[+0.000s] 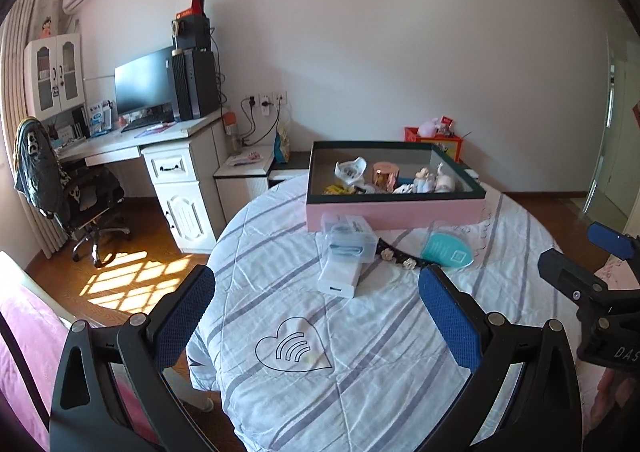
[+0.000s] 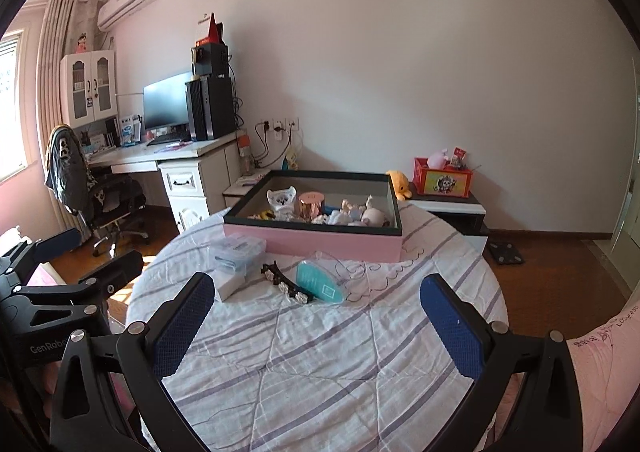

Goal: Organize rigid objects
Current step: 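Grasp the clear Dental Flossers box with the left tool while the right tool grasps the clear round container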

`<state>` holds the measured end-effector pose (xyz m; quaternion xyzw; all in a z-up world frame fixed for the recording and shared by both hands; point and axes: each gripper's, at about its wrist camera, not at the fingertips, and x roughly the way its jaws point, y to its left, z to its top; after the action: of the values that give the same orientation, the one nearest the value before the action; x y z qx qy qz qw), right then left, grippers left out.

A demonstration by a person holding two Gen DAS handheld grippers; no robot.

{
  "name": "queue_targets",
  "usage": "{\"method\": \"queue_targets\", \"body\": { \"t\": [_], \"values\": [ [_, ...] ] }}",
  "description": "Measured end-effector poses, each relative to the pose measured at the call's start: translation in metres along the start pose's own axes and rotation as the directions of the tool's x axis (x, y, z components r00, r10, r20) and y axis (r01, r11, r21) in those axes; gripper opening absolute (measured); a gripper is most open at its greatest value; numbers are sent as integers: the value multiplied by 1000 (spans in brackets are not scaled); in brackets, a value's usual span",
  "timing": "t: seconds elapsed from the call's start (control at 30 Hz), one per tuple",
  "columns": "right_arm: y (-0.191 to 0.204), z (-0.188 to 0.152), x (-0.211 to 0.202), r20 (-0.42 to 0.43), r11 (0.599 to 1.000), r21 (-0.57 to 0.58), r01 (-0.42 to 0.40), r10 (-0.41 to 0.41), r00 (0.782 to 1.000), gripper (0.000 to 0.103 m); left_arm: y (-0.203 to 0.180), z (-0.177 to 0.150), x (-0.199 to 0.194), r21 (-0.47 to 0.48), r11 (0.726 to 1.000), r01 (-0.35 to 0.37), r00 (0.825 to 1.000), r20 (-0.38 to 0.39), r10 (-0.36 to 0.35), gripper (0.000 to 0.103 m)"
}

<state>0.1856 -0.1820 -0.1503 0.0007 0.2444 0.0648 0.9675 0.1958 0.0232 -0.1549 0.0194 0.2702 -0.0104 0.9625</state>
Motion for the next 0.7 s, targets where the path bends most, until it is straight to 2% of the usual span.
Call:
{"method": "queue_targets", "body": {
  "t": [0.1, 0.27, 0.57, 0.63, 0.7],
  "values": [
    [-15, -11, 32, -75, 999, 25, 26, -24, 997, 103, 10, -7, 33, -24, 1000, -7, 997, -73, 5, 103],
    [-35, -20, 71, -152, 997, 70, 39, -28, 988, 103, 13, -9, 81, -58, 998, 30, 987, -155, -38, 103],
    [-46, -18, 115, -211, 996, 91, 25, -5, 977, 103, -8, 17, 153, 0, 999, 47, 973, -227, -46, 103],
    [-47, -16, 122, -219, 995, 101, 21, 1, 976, 103, -15, 21, 167, 7, 998, 67, 965, -254, -63, 103],
    [-48, -12, 130, -227, 993, 113, 11, 15, 974, 103, -22, 23, 180, 35, 997, 62, 958, -282, -50, 103]
  ]
}}
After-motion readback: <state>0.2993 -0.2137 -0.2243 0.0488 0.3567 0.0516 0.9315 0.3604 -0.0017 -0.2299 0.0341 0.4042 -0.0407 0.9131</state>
